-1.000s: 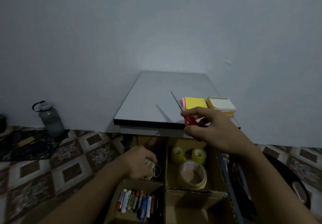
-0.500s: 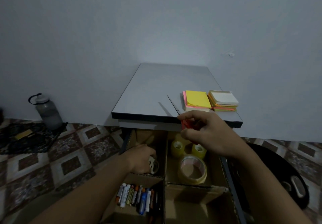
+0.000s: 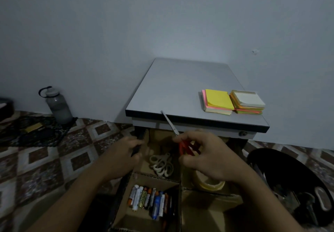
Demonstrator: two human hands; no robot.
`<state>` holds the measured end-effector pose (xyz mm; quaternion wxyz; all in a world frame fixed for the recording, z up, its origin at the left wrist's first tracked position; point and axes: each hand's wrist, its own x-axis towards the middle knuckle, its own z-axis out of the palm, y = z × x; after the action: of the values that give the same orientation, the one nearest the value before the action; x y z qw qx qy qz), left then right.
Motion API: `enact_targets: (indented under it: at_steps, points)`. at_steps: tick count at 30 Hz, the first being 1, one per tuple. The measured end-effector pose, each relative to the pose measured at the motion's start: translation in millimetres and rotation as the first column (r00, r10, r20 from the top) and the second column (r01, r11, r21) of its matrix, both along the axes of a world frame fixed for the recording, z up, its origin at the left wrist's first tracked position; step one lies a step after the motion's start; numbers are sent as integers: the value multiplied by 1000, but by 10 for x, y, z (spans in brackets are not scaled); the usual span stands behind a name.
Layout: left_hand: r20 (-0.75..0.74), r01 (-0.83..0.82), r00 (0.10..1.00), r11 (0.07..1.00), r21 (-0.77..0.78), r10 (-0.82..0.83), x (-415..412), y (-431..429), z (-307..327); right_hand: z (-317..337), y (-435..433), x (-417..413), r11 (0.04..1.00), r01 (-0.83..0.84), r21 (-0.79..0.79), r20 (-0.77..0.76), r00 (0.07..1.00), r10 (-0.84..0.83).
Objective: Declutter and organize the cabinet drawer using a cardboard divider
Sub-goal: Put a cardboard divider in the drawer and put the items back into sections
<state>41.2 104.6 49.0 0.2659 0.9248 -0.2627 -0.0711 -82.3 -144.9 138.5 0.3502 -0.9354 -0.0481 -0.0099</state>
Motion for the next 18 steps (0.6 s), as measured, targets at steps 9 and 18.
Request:
enact_targets:
  at_steps: [9,18]
  points:
    - [-299,-172,950,945,-277,85,49,73,-244,-390,258,128,988,-57,-143,-176,984,31]
    - [-331,-193,941,917,-348,72,93,75,-273,-596,505,554,956,16,-294,-160,985,-66]
